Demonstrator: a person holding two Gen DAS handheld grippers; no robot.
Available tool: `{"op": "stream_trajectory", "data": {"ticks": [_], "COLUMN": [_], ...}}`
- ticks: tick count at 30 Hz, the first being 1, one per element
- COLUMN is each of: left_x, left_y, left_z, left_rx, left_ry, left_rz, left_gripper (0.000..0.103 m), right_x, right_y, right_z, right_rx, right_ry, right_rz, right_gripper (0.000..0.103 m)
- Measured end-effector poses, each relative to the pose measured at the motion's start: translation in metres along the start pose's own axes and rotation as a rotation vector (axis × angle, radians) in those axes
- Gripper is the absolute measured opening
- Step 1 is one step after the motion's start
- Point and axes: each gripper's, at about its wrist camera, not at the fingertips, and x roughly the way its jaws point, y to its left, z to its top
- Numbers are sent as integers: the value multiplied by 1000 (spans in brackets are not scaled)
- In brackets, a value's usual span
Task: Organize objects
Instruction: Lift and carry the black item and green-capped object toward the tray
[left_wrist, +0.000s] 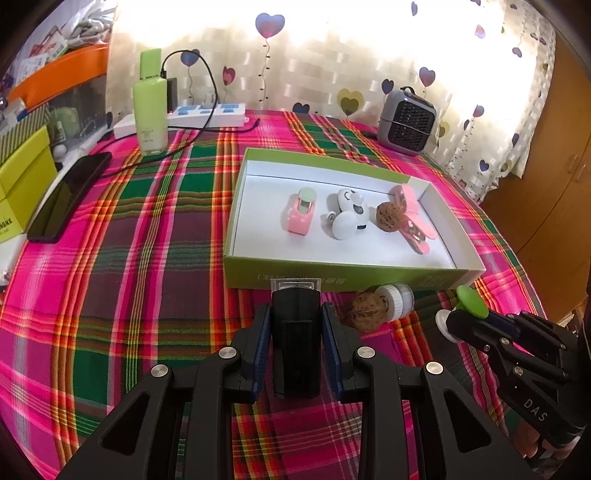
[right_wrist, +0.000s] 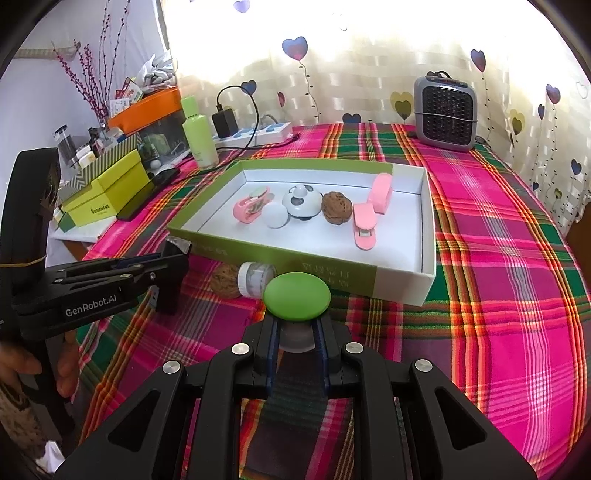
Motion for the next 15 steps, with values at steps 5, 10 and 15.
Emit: {"op": "stream_trajectory", "data": {"ticks": [5, 10, 15], "left_x": [3, 11, 11], "left_y": [-1, -1, 0], "left_z": [-2, -8, -13], "left_rx": [3, 7, 0], "left_ry": [12, 31, 25], "left_rz": [7, 22, 19], "left_gripper": [25, 25, 25], "right_x": [-1, 0, 0], "right_y": [1, 1, 0], "right_z": [1, 0, 0], "right_rx": [-3, -1, 0], "right_ry": [-4, -2, 0], "right_rz": [3, 5, 7], "right_gripper": [18, 18, 18]}}
